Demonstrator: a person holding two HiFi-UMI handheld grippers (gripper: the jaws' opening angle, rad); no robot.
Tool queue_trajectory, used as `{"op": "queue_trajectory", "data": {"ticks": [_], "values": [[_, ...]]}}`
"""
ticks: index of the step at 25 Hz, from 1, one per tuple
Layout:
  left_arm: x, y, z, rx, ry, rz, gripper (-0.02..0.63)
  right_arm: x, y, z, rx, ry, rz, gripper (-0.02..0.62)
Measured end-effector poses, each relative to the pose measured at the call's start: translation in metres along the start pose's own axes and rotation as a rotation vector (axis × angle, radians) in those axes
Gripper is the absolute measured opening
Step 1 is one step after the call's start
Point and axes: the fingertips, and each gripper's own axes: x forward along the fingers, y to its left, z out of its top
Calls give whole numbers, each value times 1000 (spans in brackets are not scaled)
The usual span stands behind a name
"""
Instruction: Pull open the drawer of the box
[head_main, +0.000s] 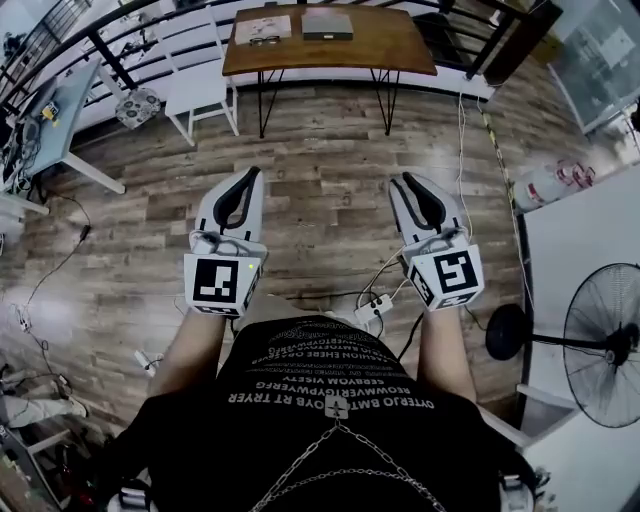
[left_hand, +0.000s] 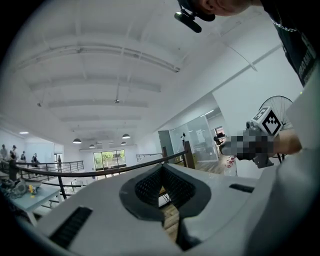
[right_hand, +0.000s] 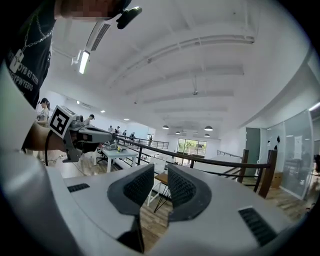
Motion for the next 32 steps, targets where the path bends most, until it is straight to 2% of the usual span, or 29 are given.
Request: {"op": "queue_trajectory", "data": {"ticks": [5, 13, 18, 24, 32], "values": [[3, 7, 2, 22, 14, 50, 5, 1, -9, -7, 33, 7, 4, 112], [32, 16, -23, 27, 58, 13, 5, 35, -17, -22, 75, 24, 36, 117], [78, 39, -36, 24, 66, -17, 5, 82, -35, -26, 75, 35, 28, 117], [139, 80, -35, 32, 24, -53, 5, 149, -49, -28, 91, 51, 37, 117], [205, 143, -59, 24, 49, -81, 5, 239, -66, -30, 108, 75, 40, 117]]}}
